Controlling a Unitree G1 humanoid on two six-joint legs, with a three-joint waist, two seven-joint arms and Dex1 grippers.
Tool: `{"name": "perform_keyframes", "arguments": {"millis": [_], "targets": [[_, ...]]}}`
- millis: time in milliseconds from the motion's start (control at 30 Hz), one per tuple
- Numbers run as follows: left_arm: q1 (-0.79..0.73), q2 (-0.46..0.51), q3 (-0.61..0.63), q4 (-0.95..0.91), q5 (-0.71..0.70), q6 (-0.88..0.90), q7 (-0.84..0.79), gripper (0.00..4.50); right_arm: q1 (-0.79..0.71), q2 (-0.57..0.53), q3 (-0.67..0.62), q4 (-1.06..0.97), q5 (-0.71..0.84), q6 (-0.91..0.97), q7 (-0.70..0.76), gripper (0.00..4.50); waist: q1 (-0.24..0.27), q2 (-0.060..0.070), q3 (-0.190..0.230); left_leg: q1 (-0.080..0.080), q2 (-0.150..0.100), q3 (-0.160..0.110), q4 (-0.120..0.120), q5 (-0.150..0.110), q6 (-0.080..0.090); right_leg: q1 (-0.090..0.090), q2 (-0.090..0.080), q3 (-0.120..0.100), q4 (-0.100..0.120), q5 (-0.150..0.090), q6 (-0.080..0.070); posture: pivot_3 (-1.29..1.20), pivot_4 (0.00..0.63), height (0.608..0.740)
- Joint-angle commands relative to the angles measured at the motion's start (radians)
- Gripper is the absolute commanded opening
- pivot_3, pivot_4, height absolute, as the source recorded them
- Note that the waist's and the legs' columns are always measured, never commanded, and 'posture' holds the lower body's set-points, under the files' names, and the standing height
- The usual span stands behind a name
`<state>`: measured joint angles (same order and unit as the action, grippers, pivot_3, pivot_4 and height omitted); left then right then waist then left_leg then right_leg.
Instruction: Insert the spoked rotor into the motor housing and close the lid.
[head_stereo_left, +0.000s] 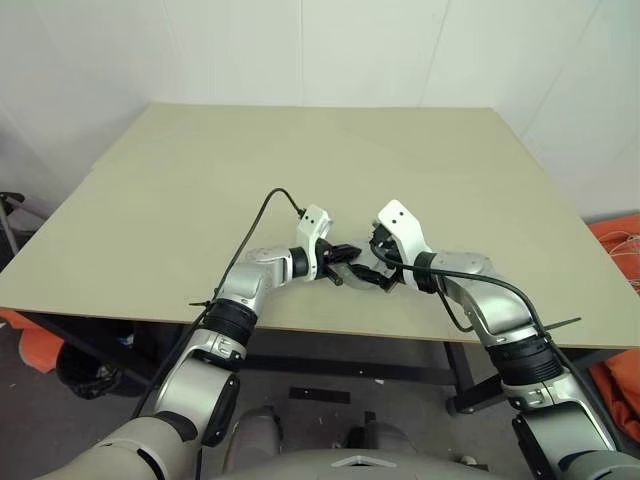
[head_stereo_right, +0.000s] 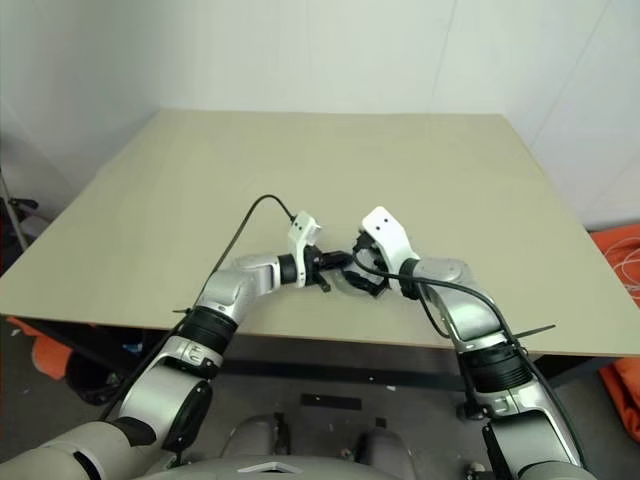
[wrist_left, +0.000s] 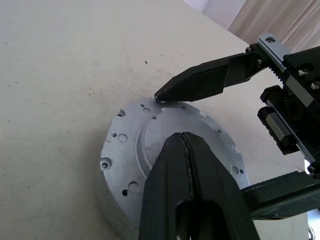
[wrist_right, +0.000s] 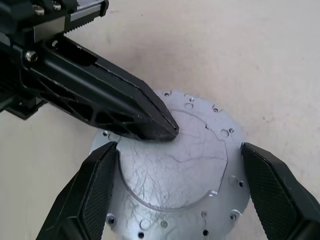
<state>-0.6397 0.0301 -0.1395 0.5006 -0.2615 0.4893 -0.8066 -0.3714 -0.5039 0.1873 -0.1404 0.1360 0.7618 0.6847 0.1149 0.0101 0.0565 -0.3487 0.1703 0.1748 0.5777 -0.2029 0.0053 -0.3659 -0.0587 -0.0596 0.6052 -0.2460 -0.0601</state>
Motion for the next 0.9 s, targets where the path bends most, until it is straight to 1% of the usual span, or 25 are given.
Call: {"name": "perform_keyframes", "arguments": {"millis": [33, 167, 267, 433, 600, 667, 767, 833, 900], "targets": [[0.008, 0.003, -0.008, -0.005, 0.005, 0.009, -0.001, 0.0, 0.035, -0.037, -0.02, -0.082, 0.033, 0.041, 0.027, 4.47, 0.007, 0.0, 0.0, 0.0, 0.0, 0.0, 0.0, 0.0, 0.0, 0.0, 0.0, 0.0, 0.0, 0.0, 0.0, 0.0, 0.0, 0.74], [0.01, 0.001, -0.01, -0.005, 0.004, 0.009, 0.0, 0.0, 0.08, -0.079, -0.045, -0.181, 0.082, 0.078, 0.057, 4.47, 0.01, 0.0, 0.0, 0.0, 0.0, 0.0, 0.0, 0.0, 0.0, 0.0, 0.0, 0.0, 0.0, 0.0, 0.0, 0.0, 0.0, 0.74], [0.011, 0.001, -0.011, -0.006, 0.004, 0.009, -0.001, 0.0, 0.106, -0.105, -0.096, -0.23, 0.125, 0.108, 0.063, 4.47, 0.013, 0.0, 0.0, 0.0, 0.0, 0.0, 0.0, 0.0, 0.0, 0.0, 0.0, 0.0, 0.0, 0.0, 0.001, 0.0, 0.0, 0.74], [0.007, -0.001, -0.012, 0.0, 0.004, 0.006, -0.003, 0.0, 0.092, -0.075, -0.233, -0.189, 0.16, 0.179, -0.035, 4.47, 0.014, 0.0, 0.0, 0.0, 0.0, 0.0, 0.0, 0.0, 0.0, -0.001, 0.0, 0.0, 0.0, -0.001, 0.002, 0.0, 0.0, 0.74], [0.005, -0.001, -0.013, 0.001, 0.005, 0.005, -0.007, 0.0, 0.098, -0.048, -0.304, -0.172, 0.213, 0.261, -0.078, 4.47, 0.014, 0.0, 0.0, 0.0, 0.0, 0.0, 0.0, 0.0, 0.0, -0.001, 0.0, 0.0, 0.0, -0.001, 0.001, 0.0, 0.0, 0.74], [0.005, 0.0, -0.014, 0.0, 0.006, 0.006, -0.008, 0.0, 0.096, -0.017, -0.336, -0.17, 0.238, 0.315, -0.109, 4.47, 0.014, 0.0, 0.0, 0.0, 0.0, 0.0, 0.0, 0.0, 0.0, -0.001, 0.0, 0.0, 0.0, -0.001, 0.001, 0.0, 0.0, 0.74], [0.006, 0.0, -0.014, -0.002, 0.006, 0.007, -0.008, 0.0, 0.069, 0.063, -0.412, -0.167, 0.284, 0.426, -0.179, 4.47, 0.013, 0.0, 0.0, 0.0, 0.0, 0.0, -0.001, 0.0, 0.0, -0.001, 0.0, 0.0, 0.0, -0.001, 0.001, 0.0, 0.0, 0.74], [0.009, 0.003, -0.014, -0.005, 0.005, 0.009, -0.009, 0.0, 0.006, 0.169, -0.529, -0.142, 0.311, 0.557, -0.267, 4.47, 0.009, 0.001, 0.0, 0.0, 0.0, 0.0, -0.001, 0.0, -0.001, -0.001, 0.0, 0.0, 0.0, -0.001, 0.001, 0.0, 0.0, 0.74], [0.011, 0.005, -0.015, -0.008, 0.005, 0.012, -0.011, 0.0, -0.068, 0.273, -0.66, -0.12, 0.322, 0.692, -0.334, 4.47, 0.009, 0.001, 0.0, 0.0, 0.0, 0.0, -0.001, 0.003, -0.004, -0.002, 0.0, 0.0, 0.001, -0.001, 0.001, 0.0, 0.0, 0.74]]}}
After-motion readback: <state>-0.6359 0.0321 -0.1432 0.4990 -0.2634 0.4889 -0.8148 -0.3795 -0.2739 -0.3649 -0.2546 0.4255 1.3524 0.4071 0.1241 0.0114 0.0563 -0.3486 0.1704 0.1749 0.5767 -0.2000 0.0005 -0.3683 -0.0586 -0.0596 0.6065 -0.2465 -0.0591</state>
